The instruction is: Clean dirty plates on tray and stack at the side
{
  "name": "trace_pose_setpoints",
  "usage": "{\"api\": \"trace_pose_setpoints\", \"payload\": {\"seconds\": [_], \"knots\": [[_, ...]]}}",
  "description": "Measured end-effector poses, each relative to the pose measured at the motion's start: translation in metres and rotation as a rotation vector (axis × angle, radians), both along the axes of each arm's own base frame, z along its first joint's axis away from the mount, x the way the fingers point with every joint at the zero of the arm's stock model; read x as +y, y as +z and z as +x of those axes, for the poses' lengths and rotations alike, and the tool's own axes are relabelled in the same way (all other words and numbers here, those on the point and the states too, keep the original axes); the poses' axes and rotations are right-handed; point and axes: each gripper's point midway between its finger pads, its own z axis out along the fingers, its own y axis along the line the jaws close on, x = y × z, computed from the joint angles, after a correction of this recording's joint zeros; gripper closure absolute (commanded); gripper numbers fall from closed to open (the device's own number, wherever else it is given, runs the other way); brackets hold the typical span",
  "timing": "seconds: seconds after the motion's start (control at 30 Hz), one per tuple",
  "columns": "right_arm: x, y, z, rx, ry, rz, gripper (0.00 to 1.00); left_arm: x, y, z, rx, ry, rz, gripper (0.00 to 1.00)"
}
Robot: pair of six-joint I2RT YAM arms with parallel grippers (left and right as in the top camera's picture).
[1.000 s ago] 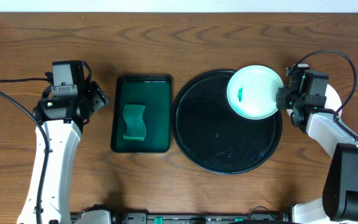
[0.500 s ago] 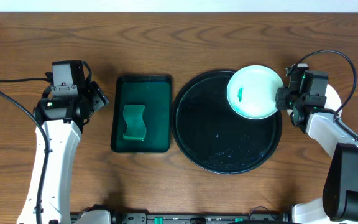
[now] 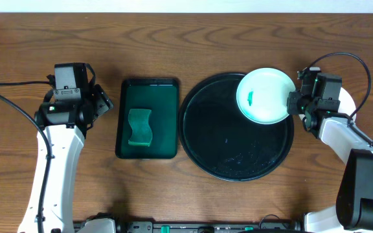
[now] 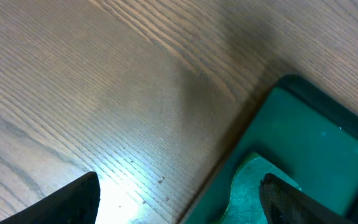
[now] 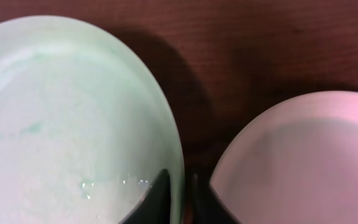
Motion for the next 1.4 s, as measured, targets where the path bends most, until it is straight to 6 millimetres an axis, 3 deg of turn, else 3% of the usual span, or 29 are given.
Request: {"api": "trace_pose_setpoints", "payload": {"seconds": [0.37, 0.97, 1.2, 1.4], "knots": [[0.010, -0.010, -0.011, 0.062, -0.005, 0.035, 0.99, 0.000, 0.000, 0.000, 0.000, 0.000, 0.000, 0.18], [0.105, -0.029, -0.048, 0.224, 0.157, 0.101, 0.99, 0.000, 0.000, 0.000, 0.000, 0.000, 0.000, 0.18], [0.118, -0.030, -0.053, 0.233, 0.172, 0.099, 0.98, 0.000, 0.000, 0.000, 0.000, 0.000, 0.000, 0.17], [0.123, -0.030, -0.054, 0.236, 0.183, 0.099, 0.88, 0.000, 0.000, 0.000, 0.000, 0.001, 0.000, 0.18]]}}
